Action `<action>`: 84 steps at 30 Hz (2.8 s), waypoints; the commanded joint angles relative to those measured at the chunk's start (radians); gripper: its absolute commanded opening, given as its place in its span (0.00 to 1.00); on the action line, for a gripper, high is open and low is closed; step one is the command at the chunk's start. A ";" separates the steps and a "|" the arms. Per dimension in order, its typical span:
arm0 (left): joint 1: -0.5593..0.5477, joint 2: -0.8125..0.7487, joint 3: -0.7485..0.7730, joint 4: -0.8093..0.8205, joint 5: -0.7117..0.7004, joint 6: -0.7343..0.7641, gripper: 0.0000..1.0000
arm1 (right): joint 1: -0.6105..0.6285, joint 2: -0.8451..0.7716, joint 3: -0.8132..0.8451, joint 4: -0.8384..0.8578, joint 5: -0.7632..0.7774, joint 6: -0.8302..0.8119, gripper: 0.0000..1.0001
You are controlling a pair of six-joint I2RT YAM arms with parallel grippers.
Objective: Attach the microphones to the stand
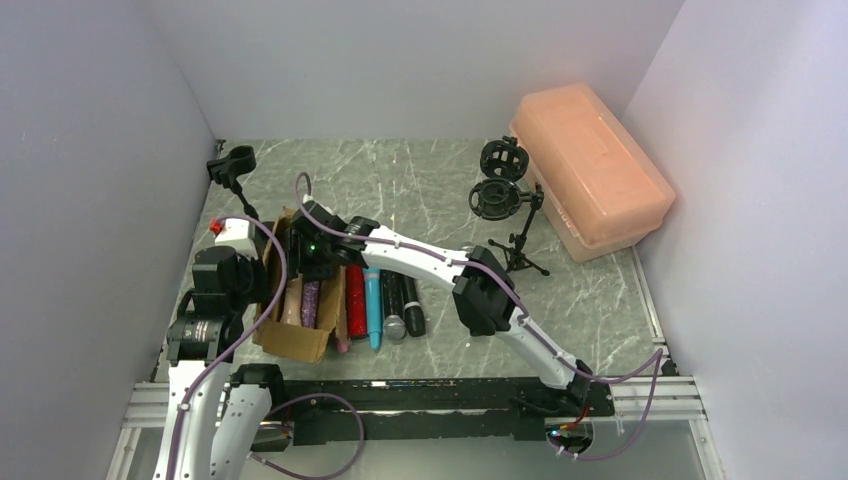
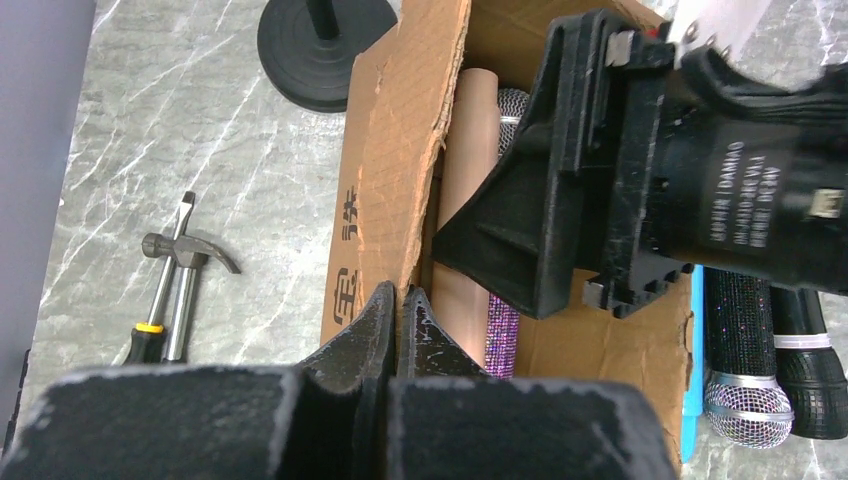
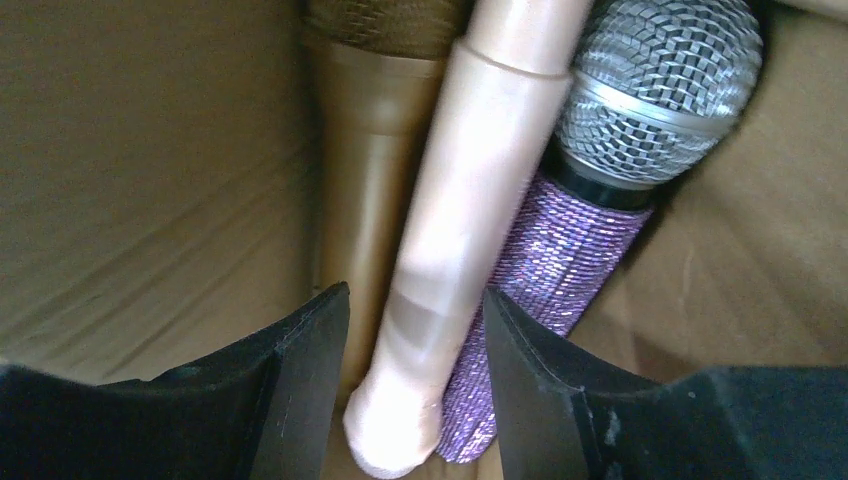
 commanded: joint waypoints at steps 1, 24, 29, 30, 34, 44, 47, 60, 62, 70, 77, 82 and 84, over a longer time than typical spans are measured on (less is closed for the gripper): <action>0.001 -0.015 0.047 0.126 0.027 -0.034 0.00 | -0.003 0.033 0.045 0.001 0.037 0.020 0.54; 0.001 -0.018 0.071 0.094 0.117 -0.057 0.00 | -0.001 0.060 -0.014 0.167 0.246 0.105 0.47; 0.001 -0.017 0.067 0.101 0.104 -0.038 0.00 | -0.001 0.057 -0.014 0.183 0.228 0.098 0.42; 0.001 -0.018 0.060 0.105 0.091 -0.030 0.00 | -0.001 0.048 -0.015 0.189 0.226 0.090 0.37; 0.001 -0.024 0.025 0.137 0.009 0.020 0.00 | 0.000 -0.024 -0.066 0.255 0.208 0.051 0.24; 0.001 -0.042 -0.030 0.163 -0.099 0.098 0.00 | -0.029 -0.223 -0.228 0.421 0.082 0.015 0.14; 0.001 -0.042 -0.033 0.161 -0.107 0.103 0.00 | -0.045 -0.281 -0.271 0.424 0.048 0.007 0.13; 0.001 -0.044 -0.042 0.164 -0.106 0.098 0.00 | -0.197 -0.524 -0.411 0.087 -0.085 -0.169 0.12; 0.001 -0.050 -0.043 0.166 -0.104 0.100 0.00 | -0.218 -0.557 -0.458 0.007 -0.044 -0.216 0.12; 0.001 -0.064 -0.042 0.161 -0.079 0.098 0.00 | -0.293 -0.667 -0.757 -0.123 0.180 -0.325 0.11; 0.001 -0.067 -0.038 0.155 -0.074 0.099 0.00 | -0.343 -0.660 -0.890 -0.087 0.198 -0.358 0.11; 0.001 -0.067 -0.035 0.151 -0.071 0.095 0.00 | -0.353 -0.612 -0.901 -0.087 0.238 -0.381 0.16; 0.001 -0.067 -0.035 0.149 -0.066 0.087 0.00 | -0.353 -0.592 -0.898 -0.090 0.268 -0.390 0.24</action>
